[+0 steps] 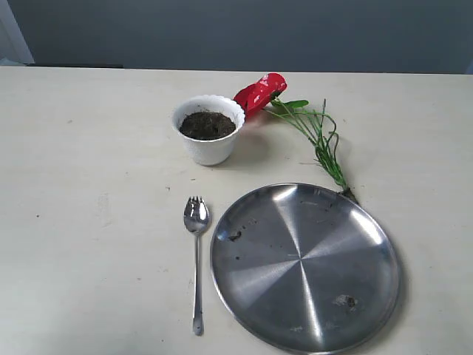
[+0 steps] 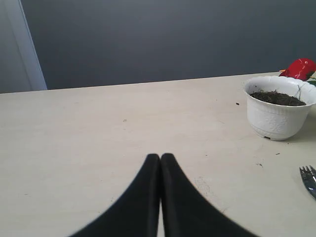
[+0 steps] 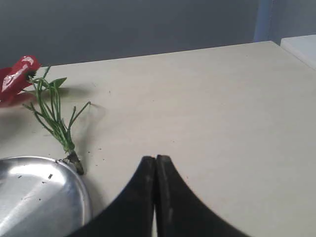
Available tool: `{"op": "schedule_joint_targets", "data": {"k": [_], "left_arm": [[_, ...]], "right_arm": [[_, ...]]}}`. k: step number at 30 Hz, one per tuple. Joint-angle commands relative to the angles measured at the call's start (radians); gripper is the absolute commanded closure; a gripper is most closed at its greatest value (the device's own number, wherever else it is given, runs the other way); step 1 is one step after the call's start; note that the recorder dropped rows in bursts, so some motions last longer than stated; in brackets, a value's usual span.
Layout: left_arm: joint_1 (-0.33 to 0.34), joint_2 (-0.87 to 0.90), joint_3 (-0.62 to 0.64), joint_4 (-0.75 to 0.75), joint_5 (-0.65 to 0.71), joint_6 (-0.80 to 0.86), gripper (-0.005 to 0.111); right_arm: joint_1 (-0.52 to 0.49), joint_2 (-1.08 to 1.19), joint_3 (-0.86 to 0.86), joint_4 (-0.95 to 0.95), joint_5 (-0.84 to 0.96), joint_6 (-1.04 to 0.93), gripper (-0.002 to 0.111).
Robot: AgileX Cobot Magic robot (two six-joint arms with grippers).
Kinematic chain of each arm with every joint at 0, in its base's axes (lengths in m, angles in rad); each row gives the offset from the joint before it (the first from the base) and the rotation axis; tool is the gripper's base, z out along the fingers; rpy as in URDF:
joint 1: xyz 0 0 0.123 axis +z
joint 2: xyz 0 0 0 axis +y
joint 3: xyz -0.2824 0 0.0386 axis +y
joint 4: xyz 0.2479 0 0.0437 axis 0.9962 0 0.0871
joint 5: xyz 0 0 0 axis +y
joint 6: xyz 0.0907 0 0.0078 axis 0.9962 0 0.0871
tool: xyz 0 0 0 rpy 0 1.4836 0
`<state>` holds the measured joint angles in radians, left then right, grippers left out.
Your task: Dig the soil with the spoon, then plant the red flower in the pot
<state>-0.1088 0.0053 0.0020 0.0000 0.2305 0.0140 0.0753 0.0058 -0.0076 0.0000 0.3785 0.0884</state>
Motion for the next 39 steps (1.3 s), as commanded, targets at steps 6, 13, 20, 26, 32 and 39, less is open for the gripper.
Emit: {"op": "schedule_joint_targets", "data": {"k": [6,13,20,26,32,39], "left_arm": [[-0.003,-0.005,-0.002,0.0,0.002,-0.004,0.106],[-0.003,-0.005,-0.002,0.0,0.002,-0.004,0.106],[-0.003,-0.005,-0.002,0.0,0.002,-0.004,0.106],[-0.003,-0.005,-0.002,0.0,0.002,-0.004,0.106],[-0.003,-0.005,-0.002,0.0,0.002,-0.004,0.106],[-0.003,-0.005,-0.002,0.0,0.002,-0.004,0.106]], "right_arm": [[-0.005,-0.006,0.008,-0.052,-0.167,-0.007,0.109],[-0.005,-0.006,0.008,0.437,-0.378,0.176,0.109],[-0.005,-0.006,0.008,0.66,-0.183,0.205,0.109],[-0.003,-0.006,-0.094,0.714,-0.188,-0.018,0.109],[-0.003,0.182,-0.469,0.724,-0.145,-0.425,0.109],[-0.003,0.688,-1.048,0.724,0.235,-0.576,0.109]]}}
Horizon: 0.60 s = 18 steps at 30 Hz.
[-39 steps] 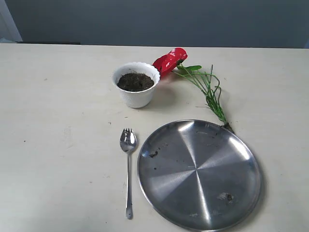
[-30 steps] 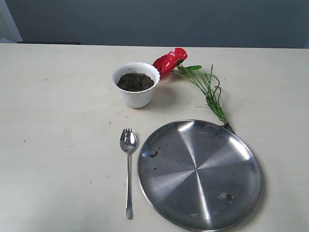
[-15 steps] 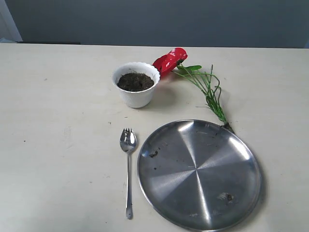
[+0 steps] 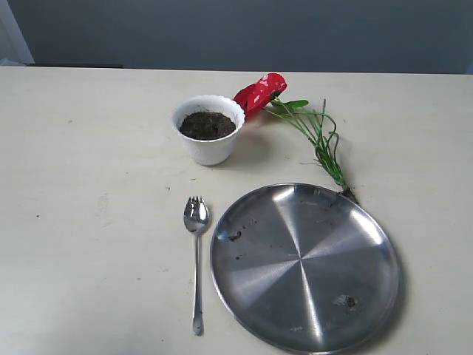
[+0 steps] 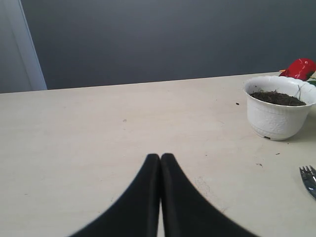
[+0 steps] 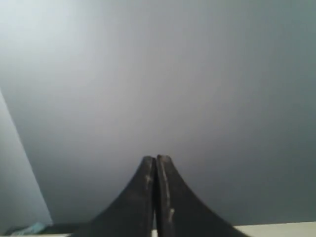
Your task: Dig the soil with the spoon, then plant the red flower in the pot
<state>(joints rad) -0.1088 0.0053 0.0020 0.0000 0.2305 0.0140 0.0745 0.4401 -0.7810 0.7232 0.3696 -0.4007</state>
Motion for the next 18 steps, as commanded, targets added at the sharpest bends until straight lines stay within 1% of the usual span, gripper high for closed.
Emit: {"op": "schedule_joint_targets", "data": {"k": [1,3,4,6,8,10,15,16,18], "left_arm": [[-0.003,-0.005,-0.002,0.0,0.002,-0.004,0.106],[-0.003,-0.005,-0.002,0.0,0.002,-0.004,0.106],[-0.003,-0.005,-0.002,0.0,0.002,-0.004,0.106],[-0.003,-0.005,-0.002,0.0,0.002,-0.004,0.106],[-0.003,-0.005,-0.002,0.0,0.002,-0.004,0.106],[-0.003,-0.005,-0.002,0.0,0.002,-0.004,0.106],[-0.003,-0.005,-0.002,0.0,0.002,-0.004,0.106],[-0.003,-0.005,-0.002,0.0,0.002,-0.004,0.106],[-0.003,-0.005,-0.002,0.0,0.002,-0.004,0.106]], "right_arm": [[-0.002,0.334,-0.355,0.0,0.33,-0.094,0.109],[0.009,0.478,-0.477,0.0,0.473,-0.096,0.109],[0.025,0.543,-0.525,0.0,0.504,-0.094,0.109],[0.07,0.63,-0.573,-0.01,0.525,-0.092,0.109],[0.134,0.699,-0.581,-0.046,0.525,-0.076,0.109],[0.229,0.767,-0.576,-0.18,0.536,-0.01,0.109],[0.512,0.91,-0.518,-0.566,0.516,0.249,0.109],[0.567,0.942,-0.506,-0.606,0.516,0.29,0.109],[0.655,1.003,-0.494,-0.626,0.516,0.324,0.109]]}}
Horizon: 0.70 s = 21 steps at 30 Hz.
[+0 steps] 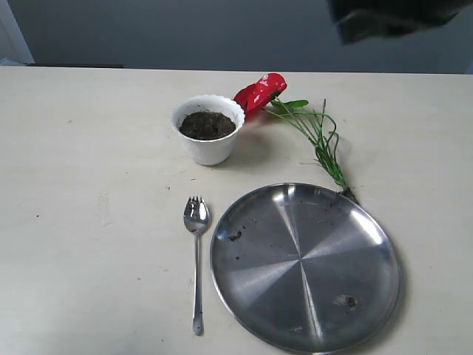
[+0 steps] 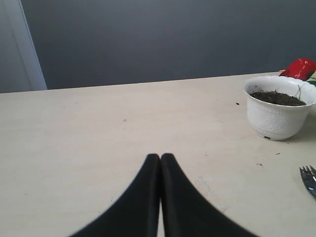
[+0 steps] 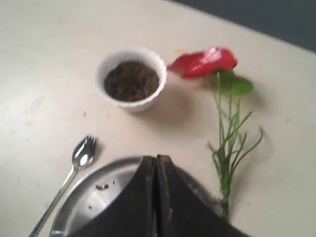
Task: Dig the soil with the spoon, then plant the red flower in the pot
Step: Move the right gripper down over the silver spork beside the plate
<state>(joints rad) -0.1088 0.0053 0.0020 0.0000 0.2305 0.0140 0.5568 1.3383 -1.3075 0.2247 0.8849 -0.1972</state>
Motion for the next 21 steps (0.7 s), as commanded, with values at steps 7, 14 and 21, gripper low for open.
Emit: {"op": "schedule_joint_targets", "data": {"k": [7,14,21], "left_arm": [[-0.003,-0.005,-0.002,0.0,0.002,-0.004,0.106],[-0.003,-0.005,-0.002,0.0,0.002,-0.004,0.106],[-0.003,-0.005,-0.002,0.0,0.002,-0.004,0.106]], "right_arm": [[0.399,0.317,0.034,-0.128,-0.045,0.147,0.108],[0.489,0.461,0.034,-0.145,-0.097,0.147,0.064],[0.512,0.54,0.034,-0.121,-0.199,0.239,0.056]]}}
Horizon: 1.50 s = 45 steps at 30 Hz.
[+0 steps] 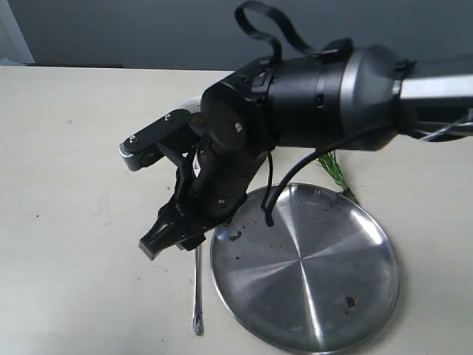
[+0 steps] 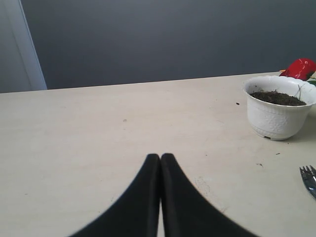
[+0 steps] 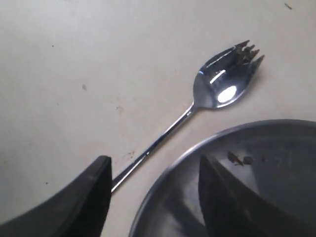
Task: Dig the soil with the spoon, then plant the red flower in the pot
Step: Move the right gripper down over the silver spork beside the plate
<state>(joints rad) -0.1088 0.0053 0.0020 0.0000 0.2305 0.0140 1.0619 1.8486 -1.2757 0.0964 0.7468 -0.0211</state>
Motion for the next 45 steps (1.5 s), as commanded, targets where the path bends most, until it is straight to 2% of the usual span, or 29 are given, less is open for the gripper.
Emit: {"op": "schedule_joint_targets", "data": {"k": [1,16,45], "left_arm": [[-0.003,-0.005,-0.002,0.0,0.002,-0.004,0.106],[-0.003,-0.005,-0.002,0.0,0.002,-0.004,0.106],[-0.003,-0.005,-0.002,0.0,0.002,-0.004,0.106]], "right_arm": [[0.007,0.043,0.002,0.01,-0.071,0.084,0.056],[0.007,0.169,-0.017,0.036,-0.132,0.138,0.056],[0.007,0.169,-0.017,0.023,-0.159,0.37,0.056]]}}
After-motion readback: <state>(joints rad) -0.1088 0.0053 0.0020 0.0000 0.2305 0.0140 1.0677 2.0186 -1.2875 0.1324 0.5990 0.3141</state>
